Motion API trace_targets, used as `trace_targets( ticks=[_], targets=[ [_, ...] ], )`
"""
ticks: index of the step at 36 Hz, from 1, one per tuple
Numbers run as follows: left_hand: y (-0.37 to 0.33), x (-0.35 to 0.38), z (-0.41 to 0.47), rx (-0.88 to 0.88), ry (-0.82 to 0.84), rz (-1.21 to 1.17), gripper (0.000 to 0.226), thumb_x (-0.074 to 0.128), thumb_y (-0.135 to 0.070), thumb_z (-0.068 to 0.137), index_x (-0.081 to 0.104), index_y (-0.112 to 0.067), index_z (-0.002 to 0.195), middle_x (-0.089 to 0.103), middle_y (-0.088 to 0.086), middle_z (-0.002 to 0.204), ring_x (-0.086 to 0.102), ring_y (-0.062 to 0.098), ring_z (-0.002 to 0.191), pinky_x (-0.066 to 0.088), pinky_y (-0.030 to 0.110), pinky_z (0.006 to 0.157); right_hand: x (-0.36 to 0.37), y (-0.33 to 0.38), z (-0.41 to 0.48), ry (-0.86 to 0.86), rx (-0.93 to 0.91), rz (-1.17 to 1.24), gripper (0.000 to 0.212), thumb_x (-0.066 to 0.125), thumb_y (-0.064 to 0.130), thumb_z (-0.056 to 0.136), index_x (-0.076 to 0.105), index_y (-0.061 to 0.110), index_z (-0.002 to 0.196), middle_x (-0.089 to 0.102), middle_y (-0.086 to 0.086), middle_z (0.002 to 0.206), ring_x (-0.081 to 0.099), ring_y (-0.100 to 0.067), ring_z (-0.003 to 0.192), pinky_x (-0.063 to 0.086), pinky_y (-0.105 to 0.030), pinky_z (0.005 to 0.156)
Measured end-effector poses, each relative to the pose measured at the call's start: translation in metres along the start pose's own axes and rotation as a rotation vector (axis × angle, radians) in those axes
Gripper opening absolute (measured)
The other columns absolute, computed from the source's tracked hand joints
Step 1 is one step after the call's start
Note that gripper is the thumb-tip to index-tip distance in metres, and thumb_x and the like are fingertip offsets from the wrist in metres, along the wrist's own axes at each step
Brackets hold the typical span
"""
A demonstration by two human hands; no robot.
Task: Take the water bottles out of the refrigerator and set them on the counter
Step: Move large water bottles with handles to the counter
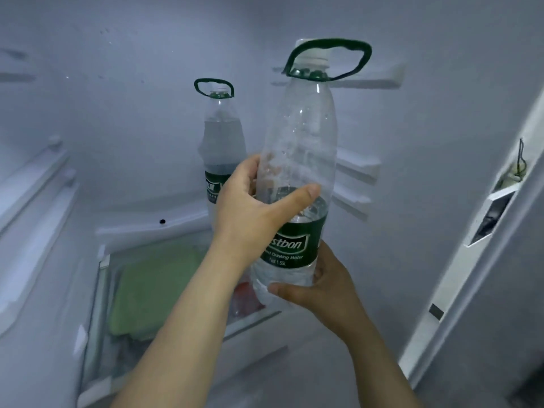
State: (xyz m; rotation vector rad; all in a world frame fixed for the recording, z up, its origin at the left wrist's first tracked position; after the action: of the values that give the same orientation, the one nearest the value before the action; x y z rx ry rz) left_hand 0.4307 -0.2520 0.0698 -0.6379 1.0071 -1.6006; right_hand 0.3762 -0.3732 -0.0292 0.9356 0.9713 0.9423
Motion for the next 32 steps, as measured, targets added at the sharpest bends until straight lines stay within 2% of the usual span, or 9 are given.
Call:
trace_targets(
  ticks=[4, 7, 9, 13, 15, 19, 23, 28, 32],
  targets=[
    [-0.007, 0.011, -0.014, 0.000, 0.038, -0.007, 0.077, 0.083, -0.057, 0.052, 0.059, -0.028, 0.119, 0.069, -0.011, 0.113, 0.066, 0.008, 0.104, 0.056, 0.037, 0.090, -0.014, -0.006, -0.027, -0.102, 0.029, -0.051, 0.073, 0.092, 0.022, 0.060, 0.050, 0.050, 0.112, 0.065, 0.033, 0.107, 0.063, 0.011, 0.099, 0.051, -0.008, 0.075],
    [-0.013, 0.021, -0.028, 0.009, 0.084, -0.013, 0.062, 0.084, -0.053, 0.055, 0.062, -0.032, 0.109, 0.071, -0.012, 0.106, 0.068, 0.004, 0.096, 0.058, 0.034, 0.085, -0.021, -0.005, -0.049, -0.134, 0.060, -0.053, 0.073, 0.092, 0.023, 0.060, 0.051, 0.049, 0.114, 0.066, 0.031, 0.108, 0.064, 0.008, 0.098, 0.052, -0.012, 0.076],
    [-0.016, 0.028, -0.036, 0.012, 0.109, -0.030, 0.061, 0.085, -0.053, 0.055, 0.062, -0.034, 0.109, 0.071, -0.013, 0.105, 0.068, 0.004, 0.096, 0.058, 0.032, 0.083, -0.026, -0.004, -0.064, -0.154, 0.079, -0.067, 0.074, 0.092, 0.025, 0.059, 0.051, 0.049, 0.116, 0.067, 0.029, 0.110, 0.065, 0.006, 0.100, 0.054, -0.015, 0.079],
    [-0.023, 0.042, -0.051, 0.033, 0.161, -0.119, 0.063, 0.081, -0.050, 0.055, 0.062, -0.027, 0.111, 0.072, -0.006, 0.105, 0.070, 0.012, 0.096, 0.058, 0.038, 0.084, -0.038, 0.003, -0.092, -0.186, 0.119, -0.109, 0.073, 0.091, 0.027, 0.060, 0.048, 0.053, 0.112, 0.064, 0.035, 0.108, 0.063, 0.012, 0.097, 0.051, -0.007, 0.072],
    [-0.027, 0.048, -0.058, 0.050, 0.181, -0.154, 0.061, 0.081, -0.047, 0.055, 0.062, -0.026, 0.109, 0.073, -0.005, 0.102, 0.071, 0.014, 0.095, 0.058, 0.040, 0.083, -0.043, 0.005, -0.105, -0.193, 0.142, -0.141, 0.074, 0.091, 0.033, 0.059, 0.047, 0.055, 0.114, 0.064, 0.033, 0.111, 0.062, 0.011, 0.099, 0.052, -0.011, 0.077],
    [-0.033, 0.057, -0.072, 0.051, 0.188, -0.153, 0.048, 0.078, -0.054, 0.051, 0.062, -0.044, 0.095, 0.072, -0.017, 0.096, 0.069, 0.006, 0.092, 0.057, 0.033, 0.079, -0.053, 0.008, -0.126, -0.209, 0.173, -0.153, 0.078, 0.092, 0.033, 0.056, 0.050, 0.048, 0.121, 0.066, 0.025, 0.114, 0.064, 0.005, 0.103, 0.055, -0.027, 0.088],
    [-0.045, 0.065, -0.090, 0.063, 0.178, -0.175, 0.051, 0.078, -0.055, 0.049, 0.061, -0.044, 0.096, 0.072, -0.018, 0.096, 0.069, 0.004, 0.092, 0.056, 0.026, 0.076, -0.063, 0.015, -0.145, -0.208, 0.158, -0.149, 0.076, 0.093, 0.027, 0.056, 0.052, 0.046, 0.118, 0.067, 0.027, 0.111, 0.064, 0.007, 0.102, 0.054, -0.022, 0.086],
    [-0.066, 0.073, -0.120, 0.107, 0.154, -0.149, 0.039, 0.077, -0.053, 0.052, 0.062, -0.049, 0.088, 0.071, -0.024, 0.090, 0.069, 0.000, 0.086, 0.053, 0.017, 0.068, -0.071, 0.020, -0.174, -0.170, 0.150, -0.131, 0.077, 0.092, 0.025, 0.057, 0.052, 0.044, 0.119, 0.068, 0.022, 0.113, 0.065, 0.001, 0.105, 0.054, -0.032, 0.091],
    [-0.082, 0.080, -0.150, 0.115, 0.133, -0.128, 0.040, 0.076, -0.052, 0.055, 0.062, -0.045, 0.092, 0.071, -0.021, 0.090, 0.069, 0.001, 0.087, 0.053, 0.018, 0.070, -0.079, 0.024, -0.203, -0.131, 0.142, -0.120, 0.075, 0.093, 0.022, 0.057, 0.052, 0.044, 0.116, 0.068, 0.026, 0.109, 0.064, 0.005, 0.102, 0.053, -0.018, 0.084]
  ],
)
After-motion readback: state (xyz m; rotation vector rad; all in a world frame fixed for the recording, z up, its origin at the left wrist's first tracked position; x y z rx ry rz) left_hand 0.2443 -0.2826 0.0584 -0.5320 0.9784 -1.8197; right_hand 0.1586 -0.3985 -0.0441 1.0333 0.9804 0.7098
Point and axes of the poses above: each hand's wrist, its own z-axis towards the middle knuckle, its own x-axis out of the palm, y = z × x, the point moved 3 cm from there along z, towards the middle knuckle
